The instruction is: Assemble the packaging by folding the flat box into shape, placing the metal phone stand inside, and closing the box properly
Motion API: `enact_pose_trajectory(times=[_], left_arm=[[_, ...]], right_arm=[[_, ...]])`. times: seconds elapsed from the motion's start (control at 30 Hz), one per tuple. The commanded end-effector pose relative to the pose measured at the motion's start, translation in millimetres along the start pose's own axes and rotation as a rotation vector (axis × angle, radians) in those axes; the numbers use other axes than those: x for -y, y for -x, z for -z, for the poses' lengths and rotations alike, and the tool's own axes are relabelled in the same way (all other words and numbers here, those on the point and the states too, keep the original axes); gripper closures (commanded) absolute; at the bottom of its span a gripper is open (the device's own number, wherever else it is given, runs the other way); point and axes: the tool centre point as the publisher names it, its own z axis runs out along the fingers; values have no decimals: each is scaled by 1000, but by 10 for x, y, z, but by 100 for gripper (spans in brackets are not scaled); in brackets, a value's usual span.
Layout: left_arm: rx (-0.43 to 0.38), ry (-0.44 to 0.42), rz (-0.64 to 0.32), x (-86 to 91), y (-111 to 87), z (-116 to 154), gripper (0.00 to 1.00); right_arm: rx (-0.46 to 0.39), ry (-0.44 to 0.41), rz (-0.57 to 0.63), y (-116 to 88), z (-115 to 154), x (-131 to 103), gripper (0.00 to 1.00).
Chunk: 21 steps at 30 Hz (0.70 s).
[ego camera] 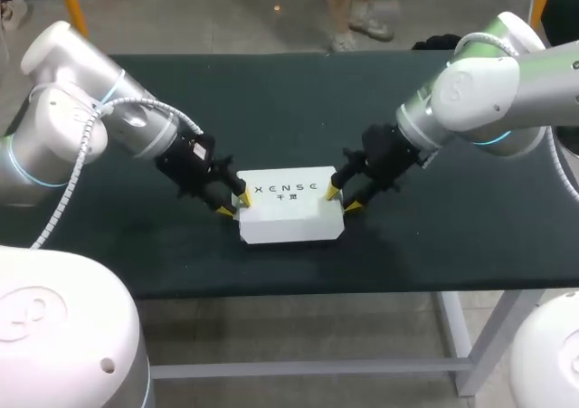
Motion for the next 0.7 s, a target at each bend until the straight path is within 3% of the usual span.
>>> enact_pose_trajectory(times=[0.03, 0.7], left_arm=[[2, 10, 1, 39, 1, -35, 54], [3, 22, 12, 20, -51, -3, 54]], right_arm=[[-20, 0, 12, 51, -14, 49, 50], [-27, -42, 9, -84, -33, 41, 51]])
